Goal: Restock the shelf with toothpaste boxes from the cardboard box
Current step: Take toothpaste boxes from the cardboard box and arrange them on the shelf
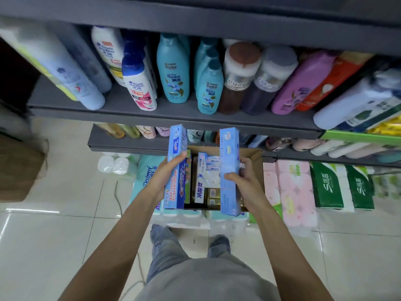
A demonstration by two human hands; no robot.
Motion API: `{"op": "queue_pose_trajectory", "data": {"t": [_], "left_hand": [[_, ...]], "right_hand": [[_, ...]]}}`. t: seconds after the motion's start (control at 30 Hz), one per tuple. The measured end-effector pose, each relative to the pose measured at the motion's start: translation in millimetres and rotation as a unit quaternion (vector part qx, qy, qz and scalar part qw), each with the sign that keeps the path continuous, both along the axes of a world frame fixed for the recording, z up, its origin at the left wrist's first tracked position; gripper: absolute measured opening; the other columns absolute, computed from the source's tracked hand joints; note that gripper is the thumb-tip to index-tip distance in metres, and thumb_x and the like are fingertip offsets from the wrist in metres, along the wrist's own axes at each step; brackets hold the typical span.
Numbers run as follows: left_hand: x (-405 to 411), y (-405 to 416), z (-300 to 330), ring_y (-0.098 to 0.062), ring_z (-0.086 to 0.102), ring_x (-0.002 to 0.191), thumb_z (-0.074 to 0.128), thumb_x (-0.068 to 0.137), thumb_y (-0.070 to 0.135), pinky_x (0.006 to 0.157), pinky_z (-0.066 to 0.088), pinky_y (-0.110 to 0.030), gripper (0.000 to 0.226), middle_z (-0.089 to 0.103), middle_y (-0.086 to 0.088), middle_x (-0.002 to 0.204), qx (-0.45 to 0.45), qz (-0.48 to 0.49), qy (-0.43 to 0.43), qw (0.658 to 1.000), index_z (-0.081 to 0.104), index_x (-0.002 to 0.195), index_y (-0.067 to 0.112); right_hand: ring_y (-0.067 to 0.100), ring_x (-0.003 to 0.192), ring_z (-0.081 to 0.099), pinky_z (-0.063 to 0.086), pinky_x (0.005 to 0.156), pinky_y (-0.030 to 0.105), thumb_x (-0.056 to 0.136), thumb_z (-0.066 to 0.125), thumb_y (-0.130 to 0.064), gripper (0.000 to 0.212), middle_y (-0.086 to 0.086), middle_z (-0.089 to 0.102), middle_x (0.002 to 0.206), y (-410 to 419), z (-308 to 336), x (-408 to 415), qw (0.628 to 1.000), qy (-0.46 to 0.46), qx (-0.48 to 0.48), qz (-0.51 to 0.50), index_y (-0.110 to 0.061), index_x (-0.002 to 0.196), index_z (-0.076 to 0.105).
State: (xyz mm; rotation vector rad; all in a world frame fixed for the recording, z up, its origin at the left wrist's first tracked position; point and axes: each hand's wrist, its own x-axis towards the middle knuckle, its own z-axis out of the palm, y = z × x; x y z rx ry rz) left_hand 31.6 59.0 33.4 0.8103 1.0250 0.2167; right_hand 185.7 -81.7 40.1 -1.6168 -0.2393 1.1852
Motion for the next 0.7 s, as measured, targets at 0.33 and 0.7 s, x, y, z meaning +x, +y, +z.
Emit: {"op": "queue_pose_trajectory", "data": {"t": [0.33,0.7], "left_hand": [[1,6,23,-0.016,0.068,0.063,0.064,0.086,0.026,0.065,0.056,-0.029,0.016,0.073,-0.008,0.077,0.018,0.0,-0.028,0.999,0.064,0.094,0.012],[-34,48,52,-0.014,0.06,0.059,0.064,0.08,0.044,0.059,0.049,-0.026,0.044,0.064,-0.009,0.083,0.176,-0.053,-0.004,0.983,0.053,0.109,0.013]], "right_hand": [[0.024,0.113,0.052,0.038,0.079,0.031,0.077,0.076,-0.031,0.074,0.001,0.051,0.132,12,31,-6,0.85,-0.488,-0.049,0.191,-0.023,0.138,0.035],[0.008,0.106,0.053,0.043,0.084,0.025,0.073,0.079,-0.032,0.064,-0.011,0.051,0.122,41,87,-2,0.882,-0.398,0.059,0.246,-0.036,0.115,0.03]]}}
